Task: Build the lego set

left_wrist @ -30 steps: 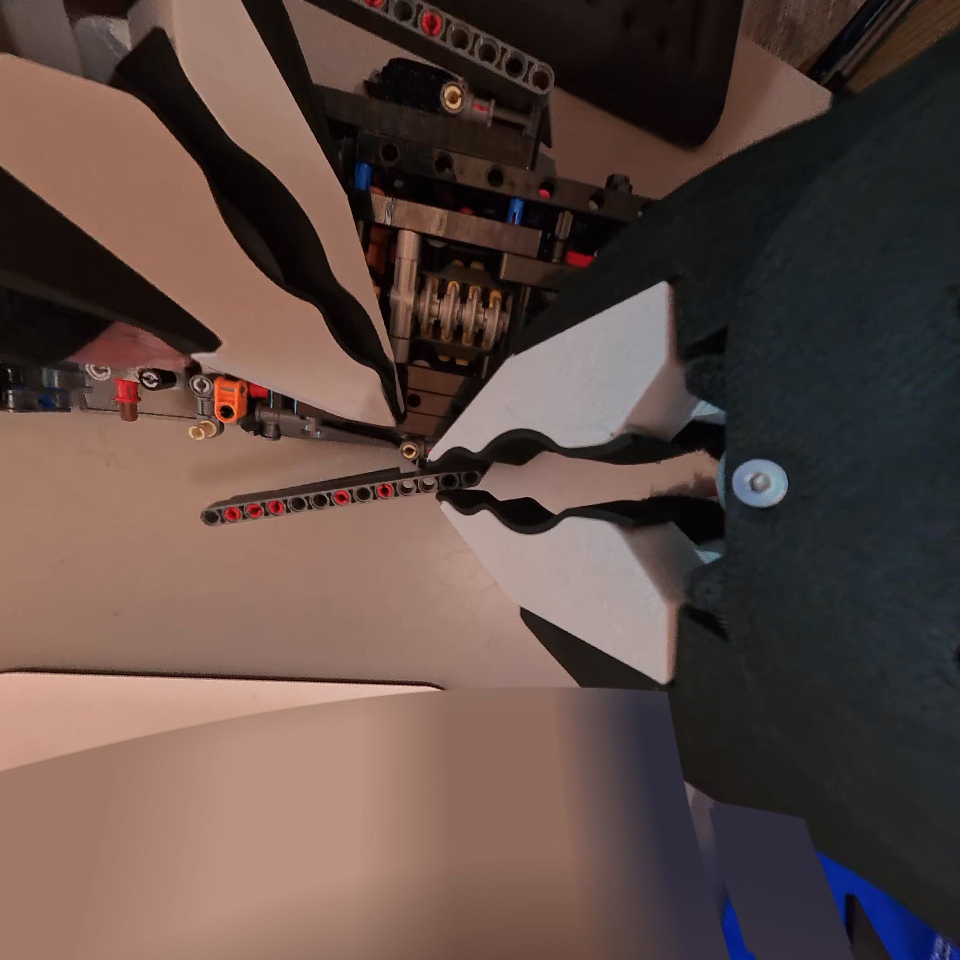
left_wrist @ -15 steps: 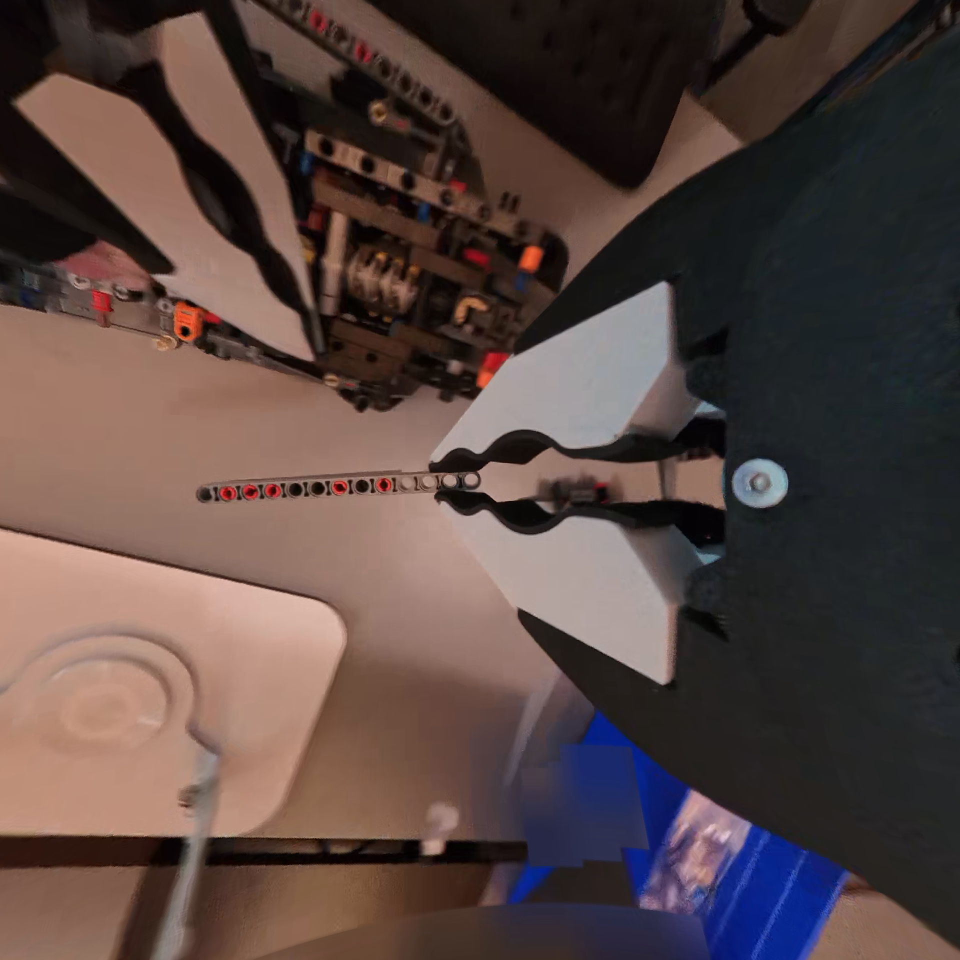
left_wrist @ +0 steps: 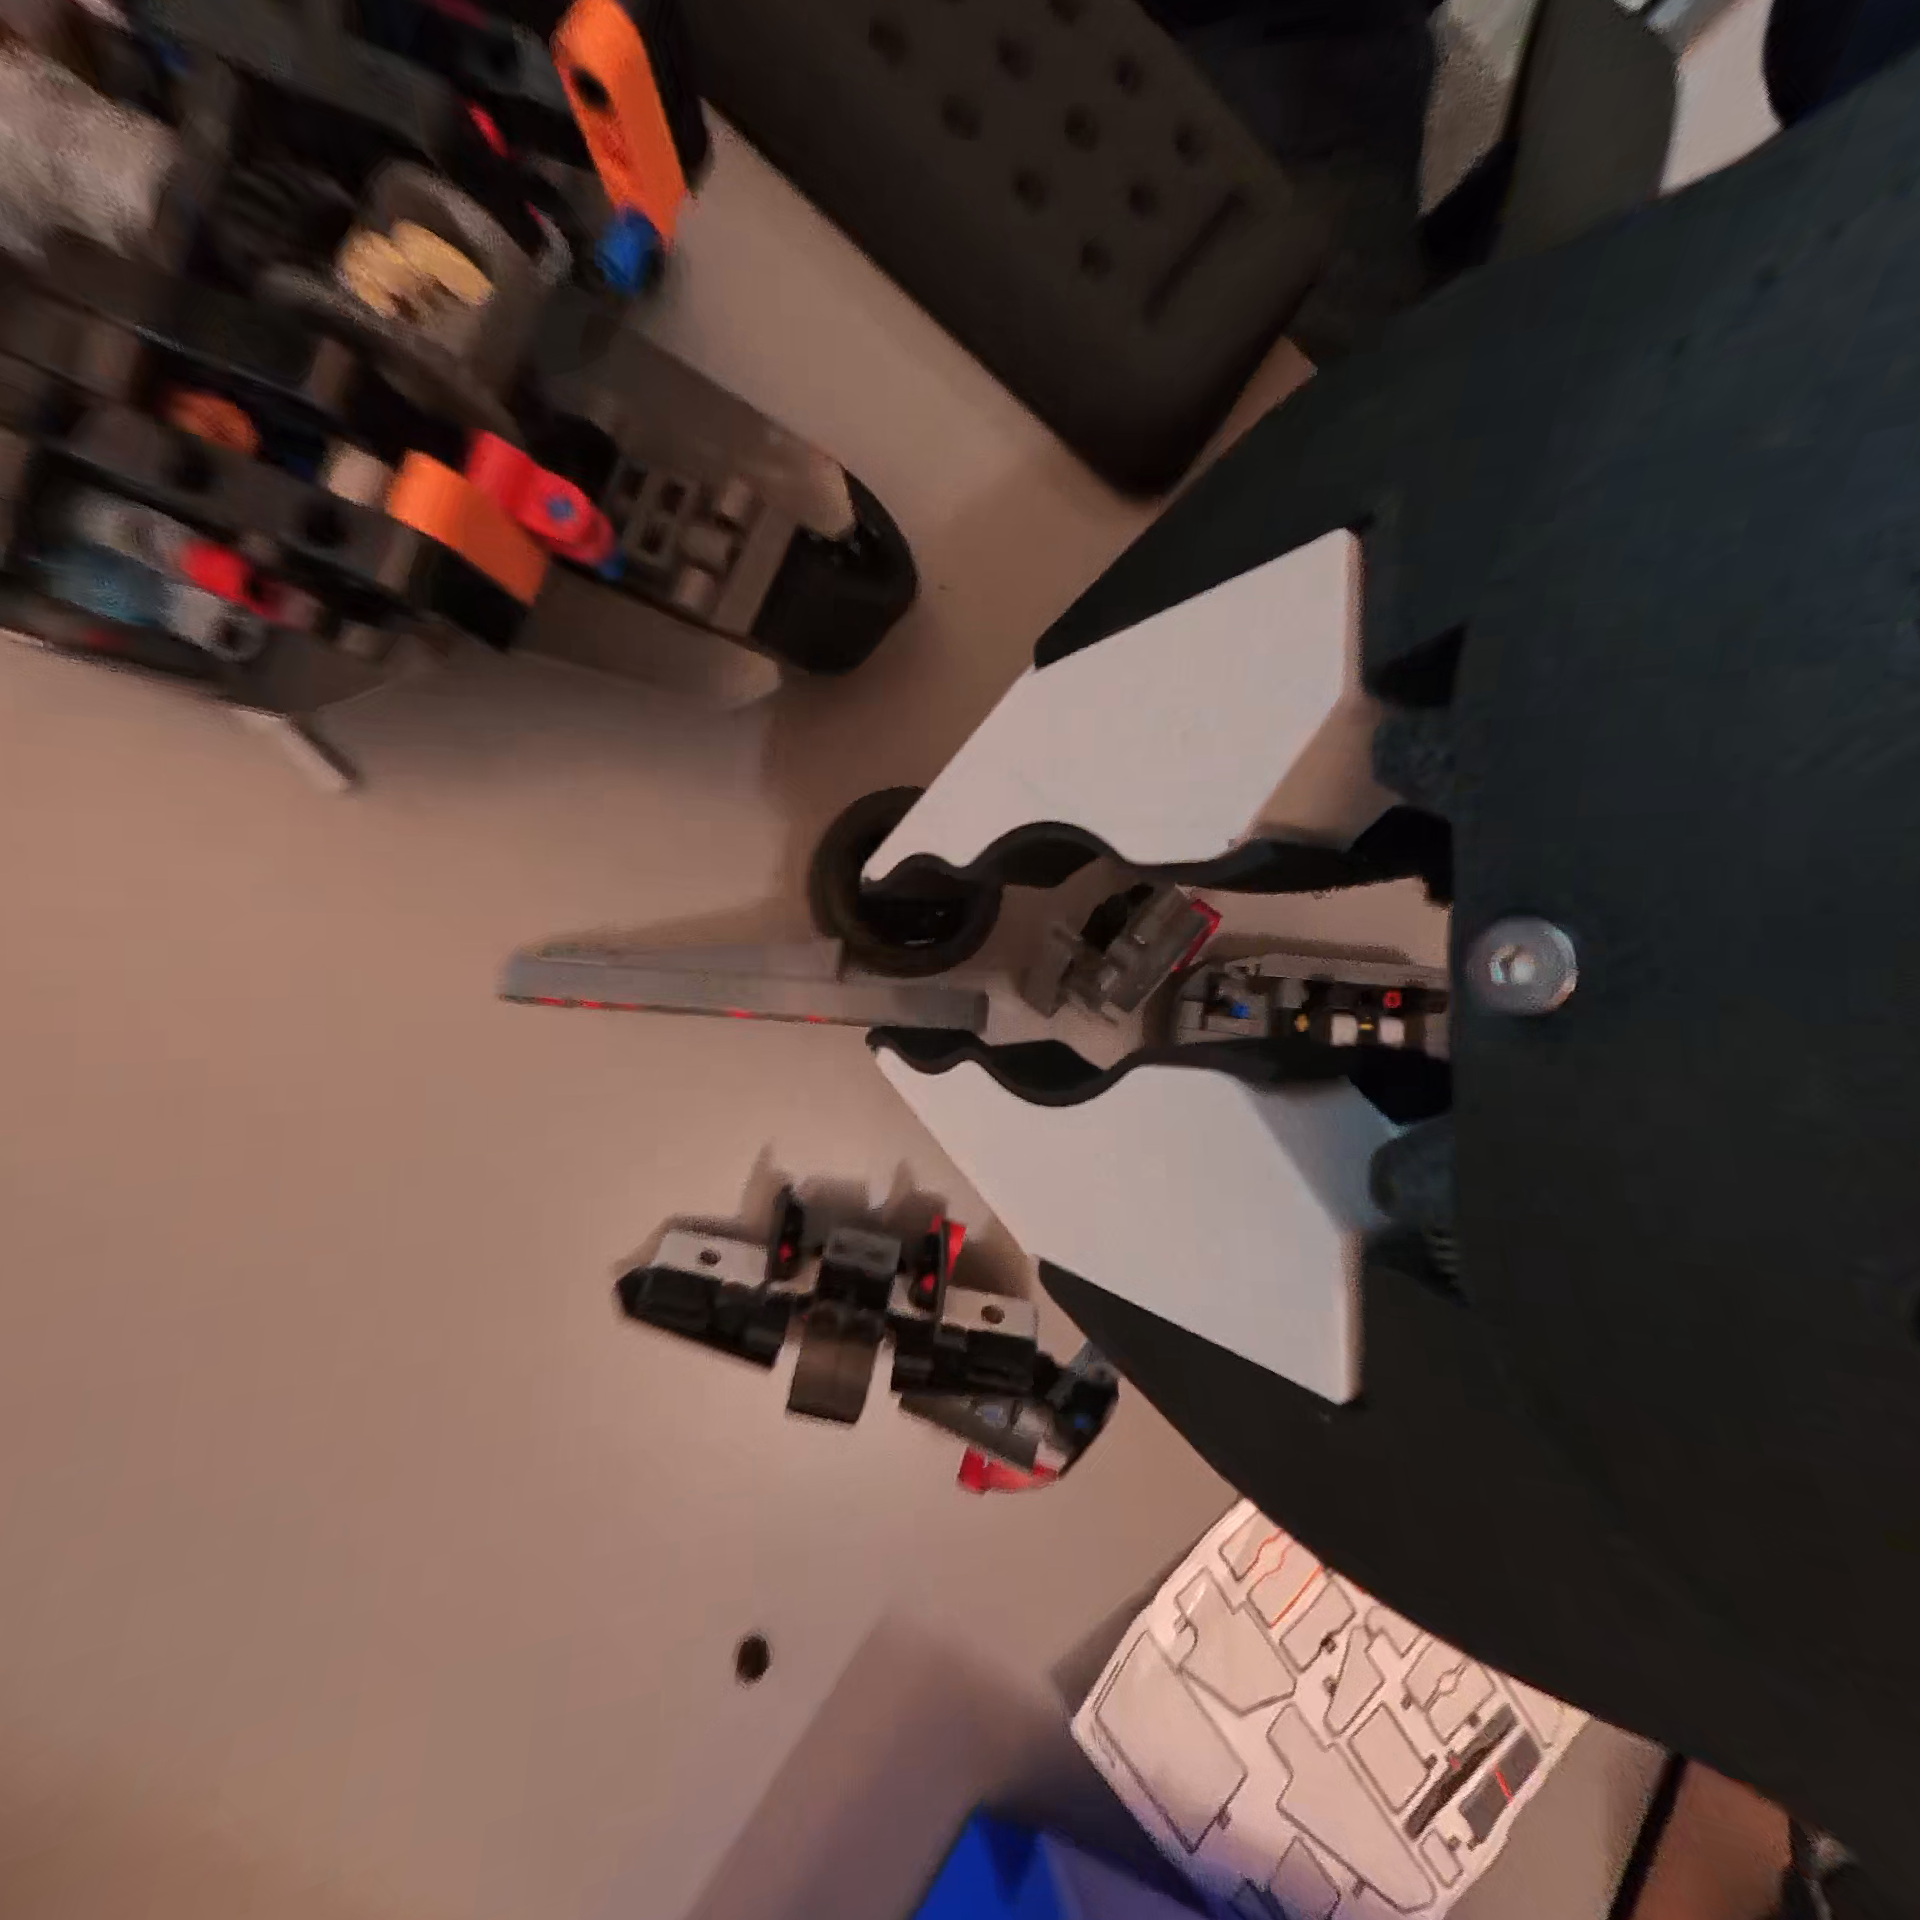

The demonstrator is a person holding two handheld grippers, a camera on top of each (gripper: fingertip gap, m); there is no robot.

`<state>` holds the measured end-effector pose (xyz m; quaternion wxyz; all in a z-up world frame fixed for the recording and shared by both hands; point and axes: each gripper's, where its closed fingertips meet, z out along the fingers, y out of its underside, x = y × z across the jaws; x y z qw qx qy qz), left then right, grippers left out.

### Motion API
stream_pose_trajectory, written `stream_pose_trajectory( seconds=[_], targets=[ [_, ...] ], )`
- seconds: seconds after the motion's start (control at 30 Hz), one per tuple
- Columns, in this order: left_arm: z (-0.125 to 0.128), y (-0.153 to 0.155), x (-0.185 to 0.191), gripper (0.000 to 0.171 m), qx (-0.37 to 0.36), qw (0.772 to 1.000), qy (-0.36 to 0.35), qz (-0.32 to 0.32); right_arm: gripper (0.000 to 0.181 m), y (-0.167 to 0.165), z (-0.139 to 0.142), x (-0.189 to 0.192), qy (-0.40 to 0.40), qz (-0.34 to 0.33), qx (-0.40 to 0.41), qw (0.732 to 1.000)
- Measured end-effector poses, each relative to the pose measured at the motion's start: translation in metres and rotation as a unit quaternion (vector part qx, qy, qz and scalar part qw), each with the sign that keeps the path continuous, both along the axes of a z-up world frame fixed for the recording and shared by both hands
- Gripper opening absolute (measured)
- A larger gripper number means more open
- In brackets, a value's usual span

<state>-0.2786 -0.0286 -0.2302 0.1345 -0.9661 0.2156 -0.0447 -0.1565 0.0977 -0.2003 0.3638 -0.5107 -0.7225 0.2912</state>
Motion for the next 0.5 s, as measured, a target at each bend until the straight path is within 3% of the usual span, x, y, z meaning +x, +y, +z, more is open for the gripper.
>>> stream_pose_trajectory(
  seconds=[0.2, 0.37, 0.5],
  targets=[
    [0.051, 0.029, 0.031, 0.039, 0.11, 0.992, -0.058, -0.013, 0.023, -0.007, 0.015, 0.029, -0.024, 0.061, -0.075, 0.995],
    [0.078, 0.028, 0.08, 0.043, 0.18, 0.975, -0.093, -0.088, 0.031, -0.053, 0.036, 0.072, -0.051, 0.178, -0.116, 0.976],
    [0.088, 0.016, 0.115, 0.036, 0.216, 0.959, -0.111, -0.148, 0.032, -0.093, 0.038, 0.08, -0.073, 0.22, -0.101, 0.967]
  ],
)
